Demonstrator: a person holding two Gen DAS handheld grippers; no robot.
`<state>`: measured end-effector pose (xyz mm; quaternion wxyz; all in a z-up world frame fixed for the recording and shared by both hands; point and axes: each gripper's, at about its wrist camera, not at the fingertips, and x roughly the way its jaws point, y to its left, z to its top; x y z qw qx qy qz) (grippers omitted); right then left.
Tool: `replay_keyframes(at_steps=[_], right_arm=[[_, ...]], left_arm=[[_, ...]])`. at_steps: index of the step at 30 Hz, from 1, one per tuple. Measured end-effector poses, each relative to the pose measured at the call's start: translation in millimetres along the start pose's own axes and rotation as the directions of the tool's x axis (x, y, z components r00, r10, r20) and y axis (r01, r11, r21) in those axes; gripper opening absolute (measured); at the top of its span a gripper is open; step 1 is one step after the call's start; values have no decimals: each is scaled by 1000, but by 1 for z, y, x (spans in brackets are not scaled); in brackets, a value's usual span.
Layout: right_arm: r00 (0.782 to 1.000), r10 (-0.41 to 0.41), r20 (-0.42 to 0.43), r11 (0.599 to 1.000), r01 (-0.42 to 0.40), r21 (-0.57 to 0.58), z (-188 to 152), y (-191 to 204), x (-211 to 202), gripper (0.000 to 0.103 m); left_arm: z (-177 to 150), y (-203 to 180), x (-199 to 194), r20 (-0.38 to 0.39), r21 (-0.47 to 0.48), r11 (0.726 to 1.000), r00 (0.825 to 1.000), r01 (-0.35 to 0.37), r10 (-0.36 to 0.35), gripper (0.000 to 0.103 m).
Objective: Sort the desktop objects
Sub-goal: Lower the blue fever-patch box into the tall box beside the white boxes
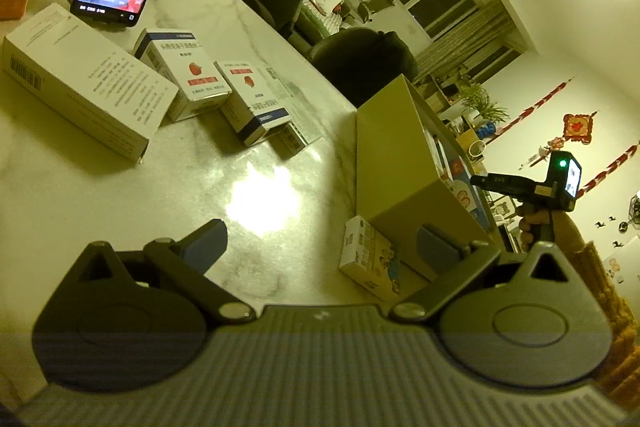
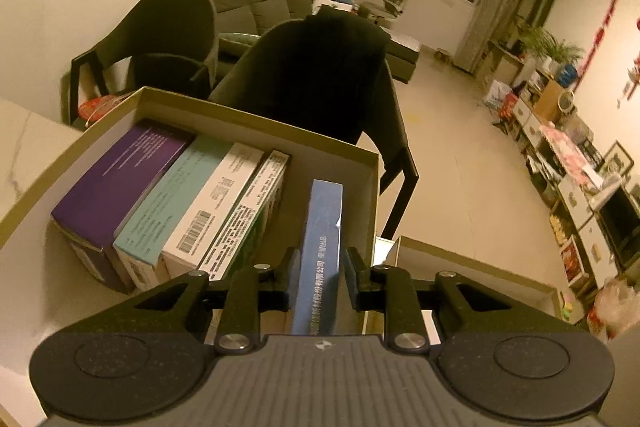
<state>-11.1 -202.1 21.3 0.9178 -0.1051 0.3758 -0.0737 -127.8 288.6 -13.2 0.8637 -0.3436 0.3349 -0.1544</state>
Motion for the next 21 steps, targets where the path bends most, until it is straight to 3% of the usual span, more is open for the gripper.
replay_keyframes(at_steps=[11,21], right_arm=[[999,31,-8,990,-32,-138,-6,7,-11,40],[997,41,-59,991,-48,-122,-11,7,-5,43]], left_arm=[[-1,2,-2,3,-4,1000,1000,10,-10,102],[-2,3,-2,2,-7,1000,1000,12,-12,102]])
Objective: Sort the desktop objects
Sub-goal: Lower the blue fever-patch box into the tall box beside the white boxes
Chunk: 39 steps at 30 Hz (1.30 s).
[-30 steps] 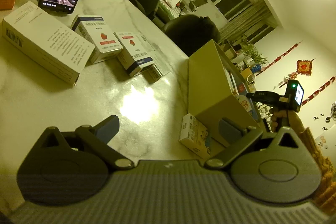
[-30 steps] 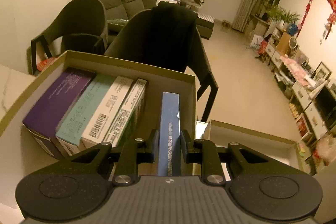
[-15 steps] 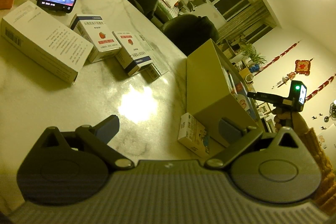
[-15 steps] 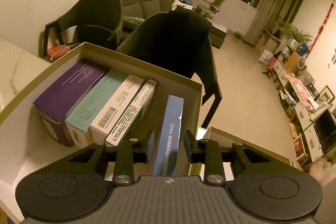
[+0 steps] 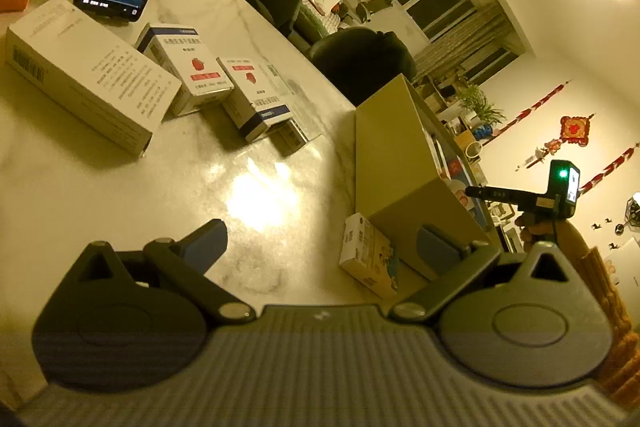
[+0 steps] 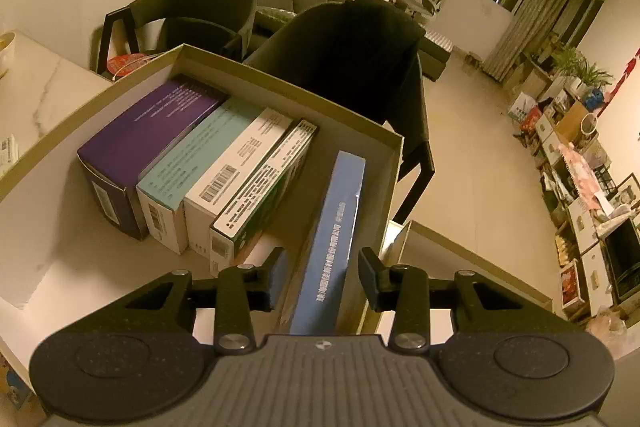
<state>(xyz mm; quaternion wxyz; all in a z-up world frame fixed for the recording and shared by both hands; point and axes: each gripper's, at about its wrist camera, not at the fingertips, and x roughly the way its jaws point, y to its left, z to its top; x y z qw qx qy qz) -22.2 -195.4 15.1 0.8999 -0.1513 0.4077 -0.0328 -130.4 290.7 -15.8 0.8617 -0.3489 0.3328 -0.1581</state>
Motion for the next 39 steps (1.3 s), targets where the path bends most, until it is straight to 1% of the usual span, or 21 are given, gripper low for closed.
replay_keyframes(at_steps=[2,3,5,12,19,23,26,28,35,38,39], right_arm=[[1000,0,-5,1000,0,-2,1,2,4,42],[1000,-1,-7,1000,1,-4,1,3,6,39],[1000,-16,-9,1000,16,-1,3,5,11,28],[997,-70,22,997,69,46,10,11,18,25],[993,-109,39,990,106,93,18,9,28,24],[990,-132,40,987,128,98,21,4,35,25],[985,-166,51,983,161,92,19,1,40,26],[986,-159,55,984,153,93,18,-1,41,26],[982,-180,63,983,177,51,17,4,40,28],[980,-187,75,982,186,22,18,8,36,31],[979,-186,79,983,185,18,19,9,34,34]], left_arm=[[0,-1,-2,3,1,1000,1000,1,-1,102],[0,-1,-2,5,0,1000,1000,0,0,102],[-1,0,-4,7,-3,1000,1000,-3,3,102],[-1,2,-5,10,-6,1000,1000,-8,8,102],[-1,4,-6,11,-11,1000,1000,-10,10,102],[-1,6,-6,10,-16,1000,1000,-13,13,102],[-1,6,-5,8,-18,1000,1000,-13,13,102],[-1,6,-4,6,-18,1000,1000,-12,12,102],[-1,6,-4,6,-19,1000,1000,-12,12,102],[-2,7,-4,7,-19,1000,1000,-12,12,102],[-2,7,-4,7,-19,1000,1000,-11,11,102]])
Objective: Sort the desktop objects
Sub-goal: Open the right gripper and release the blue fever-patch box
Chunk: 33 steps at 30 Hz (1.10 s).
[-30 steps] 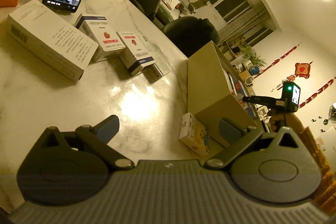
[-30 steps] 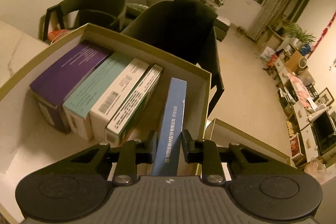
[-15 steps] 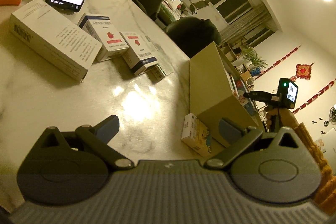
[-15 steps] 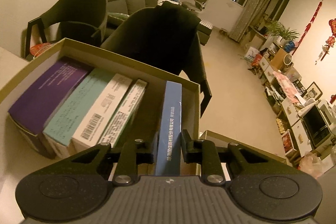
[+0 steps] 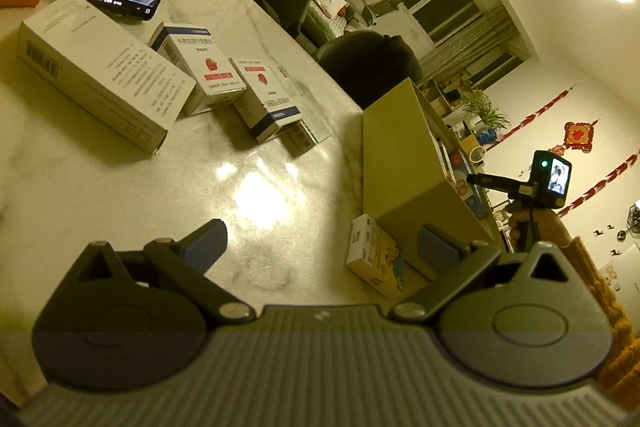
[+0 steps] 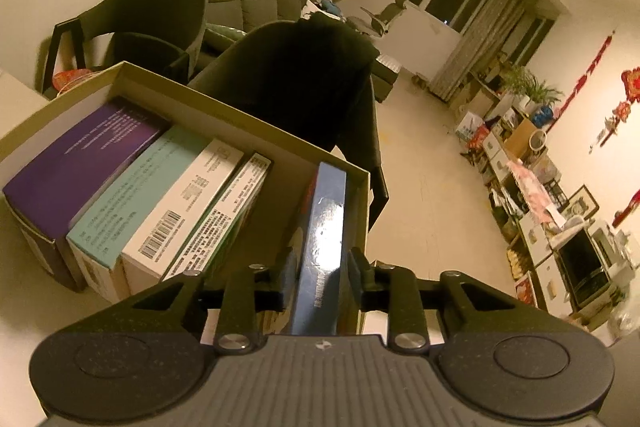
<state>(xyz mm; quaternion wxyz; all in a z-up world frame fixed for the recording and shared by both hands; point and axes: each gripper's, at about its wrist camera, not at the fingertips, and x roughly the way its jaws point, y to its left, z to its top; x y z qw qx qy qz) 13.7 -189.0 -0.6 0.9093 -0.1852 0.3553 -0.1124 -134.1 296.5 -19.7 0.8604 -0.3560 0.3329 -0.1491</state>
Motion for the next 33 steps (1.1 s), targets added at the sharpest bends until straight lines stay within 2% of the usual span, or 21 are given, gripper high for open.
replay_keyframes(at_steps=[3,11,18,20,22,25,33], right_arm=[[1000,4,10,1000,-4,-4,1,-2,-7,43],[998,64,29,998,-64,4,-4,-13,-26,43],[984,173,41,982,-169,-83,-14,-13,-51,41],[982,182,44,978,-177,-111,-16,-8,-56,38],[983,177,51,977,-170,-127,-15,-3,-56,30],[984,176,40,977,-170,-132,-10,1,-48,25],[991,130,13,979,-126,-163,0,12,-15,25]], left_arm=[[-1,0,1,-2,-1,1000,1000,4,-4,102],[-2,0,3,-4,0,1000,1000,11,-11,102],[-3,0,4,-9,-3,1000,1000,12,-12,102],[-3,-1,6,-13,0,1000,1000,15,-15,102],[-4,-3,6,-17,4,1000,1000,18,-18,102],[-5,-5,5,-16,8,1000,1000,18,-18,102],[-5,0,3,-13,-7,1000,1000,-9,9,102]])
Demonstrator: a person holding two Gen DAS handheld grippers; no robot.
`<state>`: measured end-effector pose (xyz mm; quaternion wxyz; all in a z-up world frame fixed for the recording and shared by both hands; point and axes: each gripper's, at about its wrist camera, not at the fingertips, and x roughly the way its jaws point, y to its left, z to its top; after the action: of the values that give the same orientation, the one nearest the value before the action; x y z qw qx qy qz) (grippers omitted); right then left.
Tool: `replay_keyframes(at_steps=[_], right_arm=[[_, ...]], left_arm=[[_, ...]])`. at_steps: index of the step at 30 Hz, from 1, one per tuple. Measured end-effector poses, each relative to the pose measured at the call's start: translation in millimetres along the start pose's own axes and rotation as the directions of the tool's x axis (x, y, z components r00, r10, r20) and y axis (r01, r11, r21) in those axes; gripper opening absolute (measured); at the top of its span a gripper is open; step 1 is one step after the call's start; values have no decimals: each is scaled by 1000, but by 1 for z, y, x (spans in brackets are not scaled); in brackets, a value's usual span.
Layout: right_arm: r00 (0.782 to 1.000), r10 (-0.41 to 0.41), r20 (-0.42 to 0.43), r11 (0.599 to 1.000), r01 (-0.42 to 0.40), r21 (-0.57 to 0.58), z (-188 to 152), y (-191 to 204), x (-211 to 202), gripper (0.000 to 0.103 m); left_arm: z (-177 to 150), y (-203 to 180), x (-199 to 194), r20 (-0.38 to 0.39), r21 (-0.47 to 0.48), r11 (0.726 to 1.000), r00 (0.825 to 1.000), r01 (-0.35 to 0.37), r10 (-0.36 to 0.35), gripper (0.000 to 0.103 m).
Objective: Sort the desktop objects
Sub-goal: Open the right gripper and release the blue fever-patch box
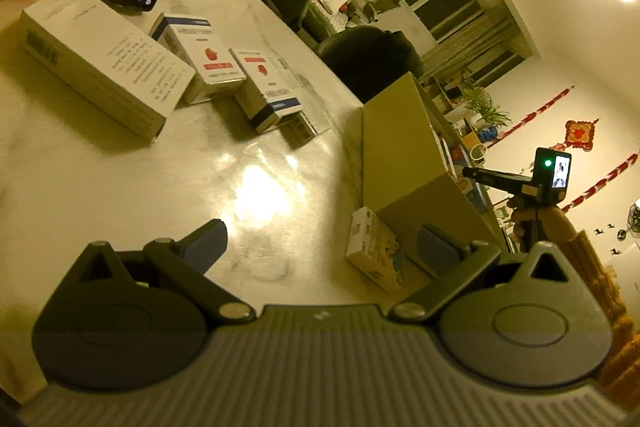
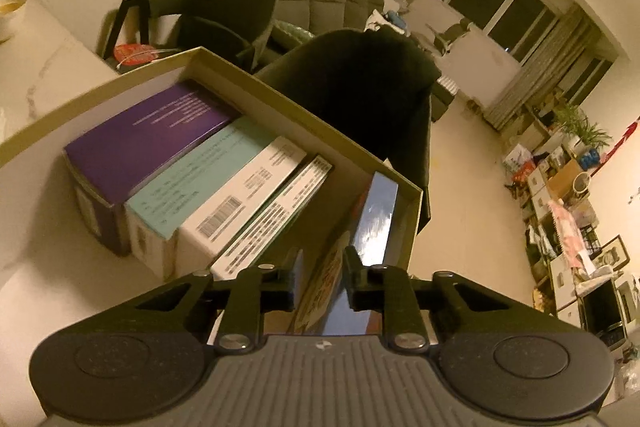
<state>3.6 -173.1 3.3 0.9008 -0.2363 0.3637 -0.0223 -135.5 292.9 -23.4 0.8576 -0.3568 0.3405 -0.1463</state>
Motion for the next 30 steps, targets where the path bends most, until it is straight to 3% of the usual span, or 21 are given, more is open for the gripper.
replay_keyframes(at_steps=[13,23,30], right_arm=[[995,-96,-33,995,95,-18,-2,-9,15,27],[998,-59,-25,996,60,58,-6,-14,8,31],[999,-42,-4,995,42,87,-8,-16,-1,41]], left_arm=[[4,3,3,-1,-2,1000,1000,-1,1,102],[10,12,-1,31,-32,998,998,-48,49,102],[19,21,-5,67,-76,991,991,-114,119,103]])
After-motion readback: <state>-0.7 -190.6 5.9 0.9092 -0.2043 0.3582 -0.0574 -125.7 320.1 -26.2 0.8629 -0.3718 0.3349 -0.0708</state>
